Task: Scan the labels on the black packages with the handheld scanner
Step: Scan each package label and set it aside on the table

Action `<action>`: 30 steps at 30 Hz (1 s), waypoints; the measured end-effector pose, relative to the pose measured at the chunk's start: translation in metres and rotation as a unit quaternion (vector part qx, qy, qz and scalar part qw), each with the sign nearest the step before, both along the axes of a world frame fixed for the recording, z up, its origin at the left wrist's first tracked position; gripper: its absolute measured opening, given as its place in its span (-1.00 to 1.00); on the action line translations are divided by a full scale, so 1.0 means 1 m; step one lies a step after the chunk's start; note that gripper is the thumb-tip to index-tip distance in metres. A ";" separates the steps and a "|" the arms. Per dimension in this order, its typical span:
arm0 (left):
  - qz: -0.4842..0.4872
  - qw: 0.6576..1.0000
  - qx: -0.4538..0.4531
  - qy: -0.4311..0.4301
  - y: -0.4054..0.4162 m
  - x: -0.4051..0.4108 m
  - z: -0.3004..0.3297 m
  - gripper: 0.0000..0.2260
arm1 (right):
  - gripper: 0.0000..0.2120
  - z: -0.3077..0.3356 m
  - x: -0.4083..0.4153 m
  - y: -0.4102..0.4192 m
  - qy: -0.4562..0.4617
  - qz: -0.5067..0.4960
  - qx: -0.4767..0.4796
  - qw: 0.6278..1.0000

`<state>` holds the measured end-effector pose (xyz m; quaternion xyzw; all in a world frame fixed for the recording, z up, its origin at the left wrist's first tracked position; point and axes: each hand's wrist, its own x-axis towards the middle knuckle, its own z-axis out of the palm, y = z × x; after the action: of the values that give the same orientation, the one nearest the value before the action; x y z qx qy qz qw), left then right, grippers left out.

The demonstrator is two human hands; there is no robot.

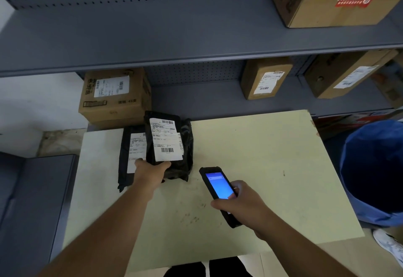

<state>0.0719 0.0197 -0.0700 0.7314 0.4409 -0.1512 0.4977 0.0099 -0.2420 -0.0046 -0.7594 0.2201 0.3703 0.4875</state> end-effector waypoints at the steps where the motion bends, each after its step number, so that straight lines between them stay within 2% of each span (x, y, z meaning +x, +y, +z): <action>1: -0.001 1.000 -0.010 0.000 0.002 -0.001 0.000 -0.41 | -0.40 0.002 0.001 -0.001 -0.002 0.013 -0.005 1.000; 4: 0.008 0.999 -0.047 -0.006 0.007 -0.008 0.000 -0.60 | -0.36 0.011 0.006 -0.004 -0.008 0.045 -0.021 0.999; 8: 0.017 0.995 -0.088 -0.031 0.013 -0.018 -0.004 -0.62 | -0.45 0.023 0.009 -0.005 -0.015 0.081 -0.035 0.996; 12: 0.014 0.990 -0.124 -0.059 0.015 -0.027 -0.007 -0.51 | -0.49 0.036 0.013 -0.002 -0.019 0.110 -0.046 0.993; 16: 0.001 0.988 -0.136 -0.079 0.009 -0.033 -0.005 -0.23 | -0.49 0.049 0.016 0.001 -0.019 0.135 -0.053 0.989; 26: -0.044 0.986 -0.124 -0.105 -0.009 -0.045 -0.001 -0.29 | -0.48 0.071 0.017 0.013 -0.031 0.165 -0.081 0.982; 30: -0.050 0.987 -0.114 -0.101 -0.008 -0.047 -0.002 -0.23 | -0.44 0.070 0.016 0.017 -0.027 0.165 -0.085 0.982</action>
<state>0.0251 0.0115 -0.0716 0.7026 0.3316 -0.1505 0.6113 0.0260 -0.2245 0.0656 -0.8339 0.1092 0.4050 0.3588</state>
